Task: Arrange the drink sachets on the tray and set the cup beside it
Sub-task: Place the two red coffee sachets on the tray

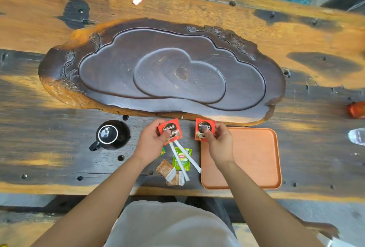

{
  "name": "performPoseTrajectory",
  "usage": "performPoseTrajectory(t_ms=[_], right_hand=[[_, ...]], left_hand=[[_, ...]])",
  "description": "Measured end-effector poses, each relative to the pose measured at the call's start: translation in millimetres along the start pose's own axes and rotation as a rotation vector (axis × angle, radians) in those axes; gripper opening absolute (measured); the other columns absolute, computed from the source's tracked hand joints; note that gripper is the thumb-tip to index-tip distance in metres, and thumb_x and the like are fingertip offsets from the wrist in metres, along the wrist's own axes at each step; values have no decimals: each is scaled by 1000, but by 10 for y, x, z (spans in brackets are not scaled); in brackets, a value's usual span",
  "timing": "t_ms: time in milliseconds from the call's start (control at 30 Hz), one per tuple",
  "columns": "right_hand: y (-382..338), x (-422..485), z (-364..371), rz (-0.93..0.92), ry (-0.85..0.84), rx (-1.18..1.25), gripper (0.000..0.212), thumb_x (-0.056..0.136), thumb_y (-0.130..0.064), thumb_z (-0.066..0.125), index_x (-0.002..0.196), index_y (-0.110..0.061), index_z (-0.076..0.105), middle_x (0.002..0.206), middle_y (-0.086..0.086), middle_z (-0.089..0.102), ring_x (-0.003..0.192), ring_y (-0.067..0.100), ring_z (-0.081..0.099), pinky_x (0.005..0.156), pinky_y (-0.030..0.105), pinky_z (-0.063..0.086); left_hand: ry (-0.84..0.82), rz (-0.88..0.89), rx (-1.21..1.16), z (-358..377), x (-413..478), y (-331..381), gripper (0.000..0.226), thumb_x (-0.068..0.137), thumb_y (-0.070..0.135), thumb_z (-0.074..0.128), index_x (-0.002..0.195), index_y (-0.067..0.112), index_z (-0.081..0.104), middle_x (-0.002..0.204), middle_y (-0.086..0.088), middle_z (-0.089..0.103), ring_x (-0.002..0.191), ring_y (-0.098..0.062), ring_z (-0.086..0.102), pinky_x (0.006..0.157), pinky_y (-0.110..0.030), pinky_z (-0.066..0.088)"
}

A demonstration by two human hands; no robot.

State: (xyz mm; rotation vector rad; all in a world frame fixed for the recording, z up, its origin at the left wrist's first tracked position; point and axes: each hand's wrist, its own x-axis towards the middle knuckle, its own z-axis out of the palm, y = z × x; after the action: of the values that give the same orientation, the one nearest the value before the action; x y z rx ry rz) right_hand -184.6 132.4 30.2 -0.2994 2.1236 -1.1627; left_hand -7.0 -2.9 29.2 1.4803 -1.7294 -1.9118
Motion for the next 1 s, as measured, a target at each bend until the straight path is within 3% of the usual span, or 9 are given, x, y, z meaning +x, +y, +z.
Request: performPoseTrajectory(t_ms=[67, 167, 300, 433, 533, 700, 800, 900, 1000], right_hand=[[143, 24, -228, 46, 63, -60, 12, 92, -7, 66, 86, -13, 57, 79, 19, 61, 74, 27, 56, 74, 43, 48], [339, 82, -537, 142, 121, -118, 13, 91, -7, 64, 84, -13, 56, 84, 17, 66, 81, 38, 62, 77, 48, 51], [514, 193, -821, 230, 106, -155, 11, 89, -5, 66, 85, -9, 56, 80, 10, 66, 76, 33, 62, 66, 39, 49], [602, 296, -917, 233, 25, -204, 13, 88, -5, 69, 85, -9, 57, 81, 13, 67, 78, 34, 63, 72, 43, 52], [617, 336, -954, 150, -19, -313, 17, 86, -9, 73, 89, -15, 57, 79, -1, 65, 78, 25, 62, 70, 34, 46], [731, 292, -1135, -67, -46, -567, 29, 86, -21, 75, 105, -13, 55, 106, 5, 58, 92, 24, 57, 82, 38, 48], [826, 238, -1279, -301, -66, -804, 31, 88, -22, 70, 117, -13, 60, 116, 6, 60, 105, 27, 56, 89, 41, 49], [918, 230, -1351, -446, -175, -891, 47, 91, -23, 69, 136, -16, 57, 141, 5, 55, 128, 26, 50, 101, 42, 46], [971, 263, -1323, -490, -249, -982, 53, 98, -33, 59, 148, -22, 46, 158, 2, 41, 145, 22, 35, 110, 41, 38]], left_hand=[[-35, -31, 18, 244, -25, 10, 27, 89, 2, 69, 101, 25, 62, 90, -2, 76, 84, -21, 73, 75, -36, 58], [-27, -45, 85, 667, -59, 18, 32, 84, 2, 75, 98, 26, 58, 83, 2, 76, 72, -13, 72, 69, -33, 57], [-58, -72, 177, 1170, -6, 24, 28, 82, 2, 74, 91, 22, 57, 85, -9, 75, 80, -26, 73, 75, -45, 58], [11, -3, 545, 1448, 37, -8, 22, 86, 20, 73, 103, 21, 60, 96, -7, 74, 91, -32, 69, 77, -44, 56], [81, 55, 749, 1529, 31, -11, 30, 88, 30, 71, 114, 19, 58, 111, -6, 68, 100, -32, 66, 77, -41, 55], [134, 108, 813, 1591, -34, -51, 42, 91, 34, 67, 128, 19, 54, 118, -6, 55, 106, -30, 61, 82, -41, 51], [150, 306, 879, 1612, -137, -187, 42, 91, 31, 65, 128, 14, 58, 119, -7, 56, 111, -27, 56, 93, -41, 49], [63, 505, 972, 1642, -197, -370, 43, 95, 27, 58, 137, 15, 56, 139, -5, 57, 130, -26, 51, 109, -43, 41], [57, 511, 1028, 1654, -137, -456, 47, 99, 27, 51, 143, 14, 54, 152, -2, 51, 143, -23, 41, 118, -46, 31]])
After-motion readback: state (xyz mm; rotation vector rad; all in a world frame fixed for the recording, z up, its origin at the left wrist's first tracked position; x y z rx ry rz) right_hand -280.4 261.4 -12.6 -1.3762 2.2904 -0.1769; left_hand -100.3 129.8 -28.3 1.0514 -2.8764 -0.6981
